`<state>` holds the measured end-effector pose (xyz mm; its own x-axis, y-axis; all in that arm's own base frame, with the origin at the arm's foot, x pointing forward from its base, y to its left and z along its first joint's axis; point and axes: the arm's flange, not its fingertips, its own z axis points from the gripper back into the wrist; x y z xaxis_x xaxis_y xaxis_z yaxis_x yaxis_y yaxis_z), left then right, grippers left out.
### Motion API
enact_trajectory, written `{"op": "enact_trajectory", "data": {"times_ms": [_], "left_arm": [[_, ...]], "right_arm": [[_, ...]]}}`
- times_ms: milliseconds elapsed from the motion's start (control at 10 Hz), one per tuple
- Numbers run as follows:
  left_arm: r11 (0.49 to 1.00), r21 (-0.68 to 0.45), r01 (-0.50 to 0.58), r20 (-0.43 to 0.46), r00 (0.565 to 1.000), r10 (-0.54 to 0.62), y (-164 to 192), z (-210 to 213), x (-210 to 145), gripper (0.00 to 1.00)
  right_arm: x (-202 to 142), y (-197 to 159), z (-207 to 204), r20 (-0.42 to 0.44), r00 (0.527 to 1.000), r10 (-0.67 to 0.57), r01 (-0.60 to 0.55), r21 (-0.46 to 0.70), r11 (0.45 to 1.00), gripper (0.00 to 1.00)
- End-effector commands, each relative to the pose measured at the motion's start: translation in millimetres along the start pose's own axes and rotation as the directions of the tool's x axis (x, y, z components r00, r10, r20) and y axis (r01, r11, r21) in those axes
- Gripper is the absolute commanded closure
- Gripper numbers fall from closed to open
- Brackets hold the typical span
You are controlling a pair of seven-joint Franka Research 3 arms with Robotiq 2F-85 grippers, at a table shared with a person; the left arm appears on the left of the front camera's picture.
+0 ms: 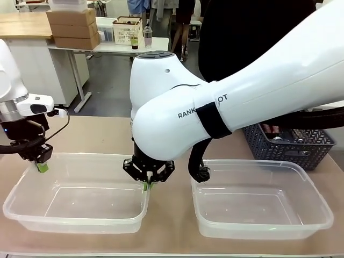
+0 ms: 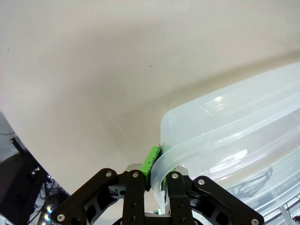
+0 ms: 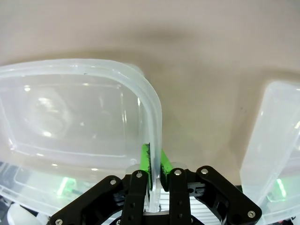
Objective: Sort the waste into each basket.
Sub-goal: Pick up the Organizing box on the left side of the table and lift it.
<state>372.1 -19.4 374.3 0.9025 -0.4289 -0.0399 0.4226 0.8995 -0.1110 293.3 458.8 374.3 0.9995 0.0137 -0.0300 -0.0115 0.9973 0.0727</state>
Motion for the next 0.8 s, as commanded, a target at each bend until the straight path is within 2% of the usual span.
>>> {"op": "enact_trajectory", "data": {"times_ms": [0, 200, 400, 600, 700], "left_arm": [[1.000, 0.001, 0.002, 0.048, 0.999, -0.002, -44.5, -75.1, -124.6, 1.00], [0.997, -0.032, -0.072, 0.020, 0.997, 0.072, -49.6, -50.4, -121.9, 1.00], [0.993, -0.023, -0.120, -0.014, 0.993, 0.119, -54.9, 7.8, -103.9, 1.00], [0.991, 0.029, -0.127, 0.006, 0.992, 0.127, -64.9, 85.1, -63.7, 1.00], [0.990, 0.038, -0.139, 0.029, 0.990, 0.138, -67.8, 113.6, -41.5, 1.00]], "right_arm": [[2.0, 7.9, 0.7, 0.022, 1.000, -0.011, 0.012, -0.047, 0.999, 1.00], [6.4, 2.1, 18.7, 0.004, 1.000, 0.009, -0.009, -0.065, 0.998, 1.00], [18.6, -16.1, 75.7, -0.008, 0.998, 0.058, -0.058, -0.053, 0.997, 1.00], [31.1, -39.4, 126.2, -0.034, 0.997, 0.075, -0.078, -0.077, 0.994, 1.00], [29.0, -48.4, 136.2, -0.046, 0.997, 0.068, -0.072, -0.088, 0.994, 1.00]]}}
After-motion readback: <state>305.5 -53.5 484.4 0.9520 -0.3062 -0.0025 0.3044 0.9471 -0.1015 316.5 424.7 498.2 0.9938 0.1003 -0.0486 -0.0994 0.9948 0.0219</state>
